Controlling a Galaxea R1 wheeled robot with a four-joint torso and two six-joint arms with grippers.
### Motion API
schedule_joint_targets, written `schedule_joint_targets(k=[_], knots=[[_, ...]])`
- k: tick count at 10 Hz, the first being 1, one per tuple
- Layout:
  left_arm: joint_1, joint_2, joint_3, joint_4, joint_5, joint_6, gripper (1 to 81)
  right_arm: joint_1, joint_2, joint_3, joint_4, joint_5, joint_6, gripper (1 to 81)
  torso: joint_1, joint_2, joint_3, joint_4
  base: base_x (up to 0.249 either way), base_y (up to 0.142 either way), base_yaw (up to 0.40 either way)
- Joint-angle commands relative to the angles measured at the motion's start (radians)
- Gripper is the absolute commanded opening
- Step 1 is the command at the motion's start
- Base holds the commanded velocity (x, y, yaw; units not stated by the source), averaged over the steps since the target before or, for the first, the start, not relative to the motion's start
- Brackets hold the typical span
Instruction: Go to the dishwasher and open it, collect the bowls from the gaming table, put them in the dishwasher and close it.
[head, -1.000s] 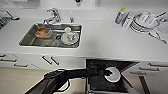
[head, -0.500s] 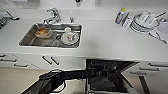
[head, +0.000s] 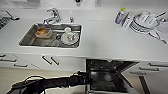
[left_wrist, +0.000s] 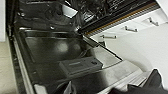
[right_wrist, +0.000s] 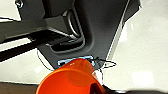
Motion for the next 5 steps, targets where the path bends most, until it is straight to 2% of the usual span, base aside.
schedule_joint_targets(k=[1,2,3,4,5], knots=[[0.233,-0.289,0.27,0.015,0.006,0.187,81.1,-0.027,-0.205,0.228,-0.004,0.028,0.007,1.0,0.0,0.0,0.0,0.0,0.0,0.0,0.0],[0.299,-0.327,0.276,0.015,0.006,0.202,81.1,-0.015,-0.262,0.297,-0.001,0.028,0.009,1.0,0.0,0.0,0.0,0.0,0.0,0.0,0.0],[0.393,-0.361,0.275,0.035,0.001,0.239,81.1,0.002,-0.313,0.359,0.003,0.026,0.018,1.0,0.0,0.0,0.0,0.0,0.0,0.0,0.0],[0.465,-0.377,0.272,0.079,0.001,0.252,81.1,0.03,-0.368,0.434,0.013,0.026,0.024,1.0,0.0,0.0,0.0,0.0,0.0,0.0,0.0],[0.536,-0.386,0.26,0.136,0.0,0.252,81.1,0.058,-0.428,0.526,0.023,0.018,0.026,1.0,0.0,0.0,0.0,0.0,0.0,0.0,0.0]])
